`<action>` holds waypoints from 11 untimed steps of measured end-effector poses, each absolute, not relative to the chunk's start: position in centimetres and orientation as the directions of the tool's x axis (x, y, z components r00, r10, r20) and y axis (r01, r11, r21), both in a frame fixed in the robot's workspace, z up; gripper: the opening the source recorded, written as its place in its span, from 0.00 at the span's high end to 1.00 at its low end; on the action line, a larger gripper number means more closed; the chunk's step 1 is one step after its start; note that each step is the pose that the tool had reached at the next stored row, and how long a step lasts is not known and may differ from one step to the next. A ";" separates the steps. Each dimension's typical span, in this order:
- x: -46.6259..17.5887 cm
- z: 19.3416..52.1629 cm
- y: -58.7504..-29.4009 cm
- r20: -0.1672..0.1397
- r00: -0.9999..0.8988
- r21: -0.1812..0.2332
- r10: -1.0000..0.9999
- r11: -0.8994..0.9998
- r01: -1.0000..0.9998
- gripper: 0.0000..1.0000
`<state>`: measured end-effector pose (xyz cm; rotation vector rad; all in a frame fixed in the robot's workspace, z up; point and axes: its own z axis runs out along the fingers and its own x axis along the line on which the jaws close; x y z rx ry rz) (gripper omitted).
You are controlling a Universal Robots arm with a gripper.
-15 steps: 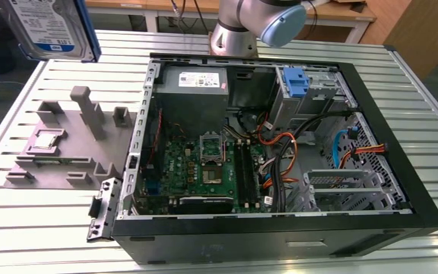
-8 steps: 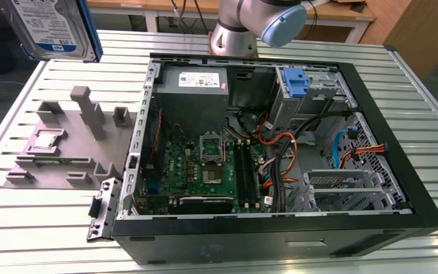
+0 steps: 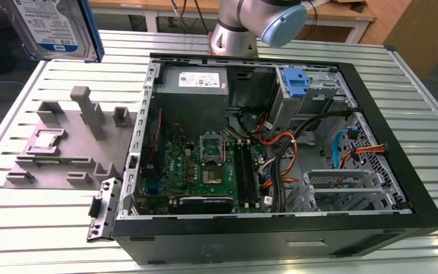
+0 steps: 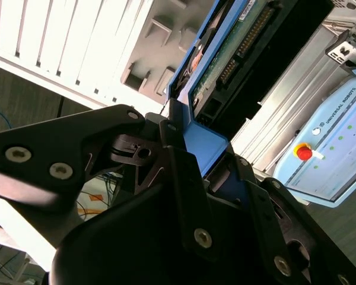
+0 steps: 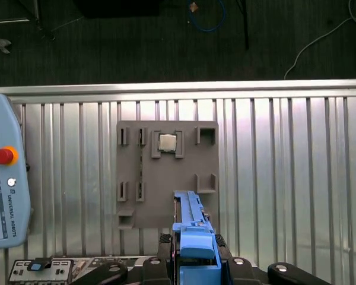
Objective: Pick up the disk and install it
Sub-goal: 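Pick up the disk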
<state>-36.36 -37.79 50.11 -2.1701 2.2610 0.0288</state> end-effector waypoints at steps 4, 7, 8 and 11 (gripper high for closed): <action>-36.2 50.1 -37.8 -0.018 -0.041 0.008 -0.999 0.041 -0.999 0.63; -36.1 50.1 -37.8 -0.018 -0.041 0.008 -0.999 0.041 -0.999 0.63; -36.1 50.1 -37.8 -0.018 -0.041 0.008 -0.999 0.041 -0.999 0.63; -36.0 50.1 -37.8 -0.018 -0.041 0.008 -0.999 0.041 -0.999 0.63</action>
